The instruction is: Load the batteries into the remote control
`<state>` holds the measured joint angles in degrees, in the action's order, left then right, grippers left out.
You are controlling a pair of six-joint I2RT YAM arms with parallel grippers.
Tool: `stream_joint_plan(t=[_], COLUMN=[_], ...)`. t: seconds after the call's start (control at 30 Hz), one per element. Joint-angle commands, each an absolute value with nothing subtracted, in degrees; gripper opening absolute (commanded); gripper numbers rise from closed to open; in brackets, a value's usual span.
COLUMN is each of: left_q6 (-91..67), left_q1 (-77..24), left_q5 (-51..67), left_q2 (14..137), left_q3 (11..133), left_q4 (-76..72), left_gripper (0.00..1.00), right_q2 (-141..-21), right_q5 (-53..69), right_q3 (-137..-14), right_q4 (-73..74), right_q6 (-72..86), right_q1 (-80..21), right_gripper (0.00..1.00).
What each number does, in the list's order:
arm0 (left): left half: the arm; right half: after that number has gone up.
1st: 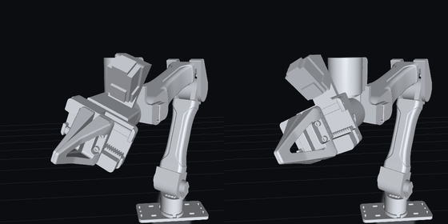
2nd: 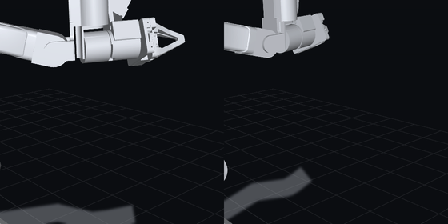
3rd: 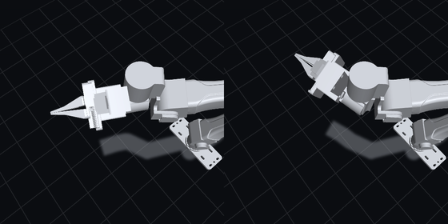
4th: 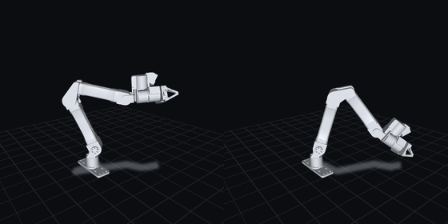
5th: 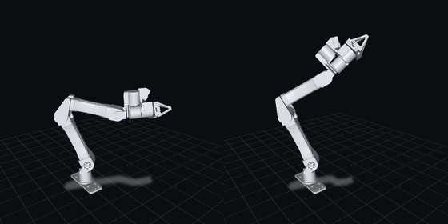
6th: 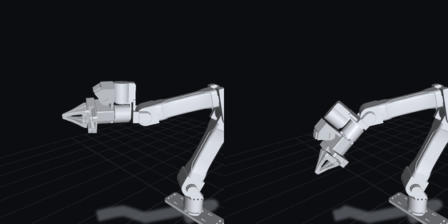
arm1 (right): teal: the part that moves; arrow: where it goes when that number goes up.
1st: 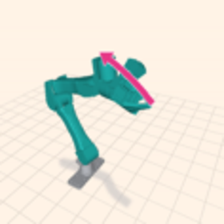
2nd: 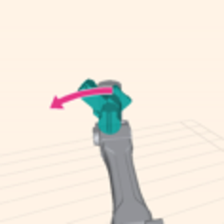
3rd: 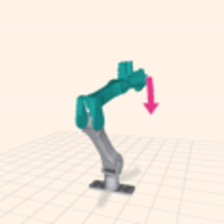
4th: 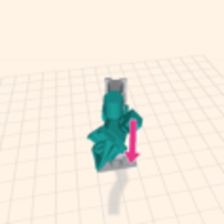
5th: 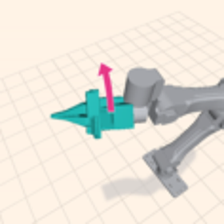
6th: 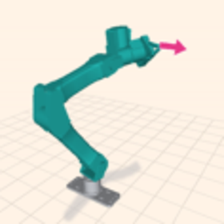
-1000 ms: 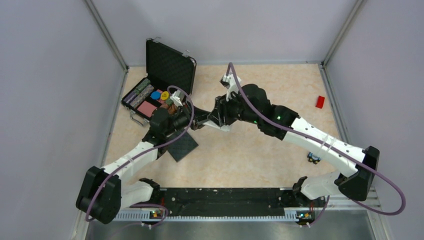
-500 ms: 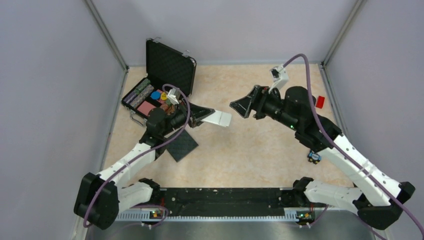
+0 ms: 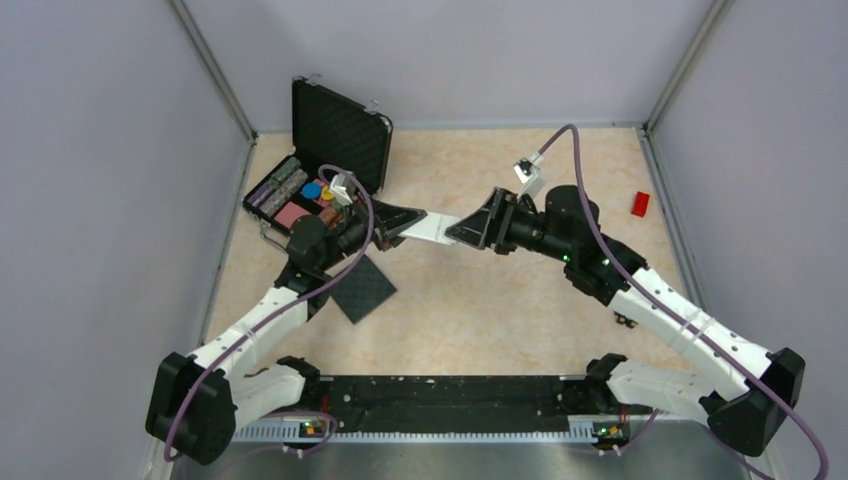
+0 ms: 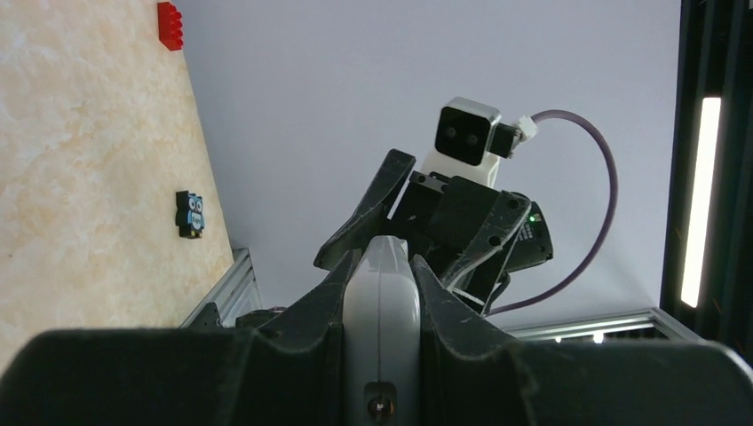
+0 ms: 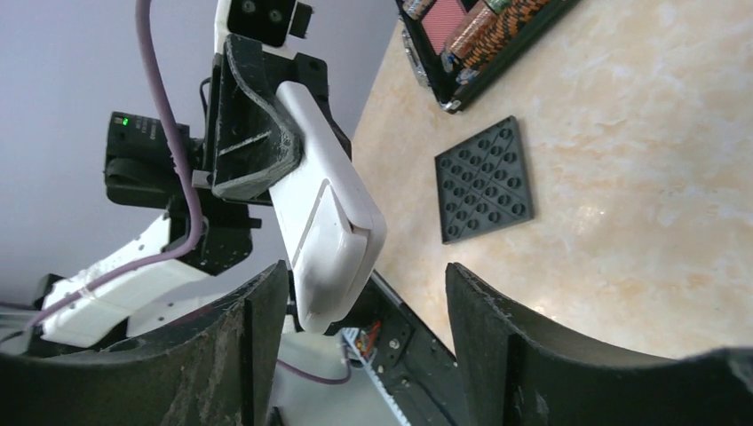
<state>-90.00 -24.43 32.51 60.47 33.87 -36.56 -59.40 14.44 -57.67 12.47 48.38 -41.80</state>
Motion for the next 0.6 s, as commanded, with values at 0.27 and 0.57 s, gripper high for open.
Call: stream_joint_plan(t=[0.27,0.57], left_q6=[-93.07,-94.3], left_q1=[-24.35,-24.35], left_q5=[32.17,31.4], left_q2=[57.73,57.59], left_q3=[35.57,35.37], left_q4=[-43.44,-44.63], left_gripper=[0.0,0.0], right_q2=[-60.39,-61.31], right_q5=[23.08,24.0], right_q3=[-52.81,-52.52], right_q4=[-3.61,-4.21], right_q6=[58.04,58.49], right_q1=[-39.13,-39.12], right_gripper=[0.46,0.31])
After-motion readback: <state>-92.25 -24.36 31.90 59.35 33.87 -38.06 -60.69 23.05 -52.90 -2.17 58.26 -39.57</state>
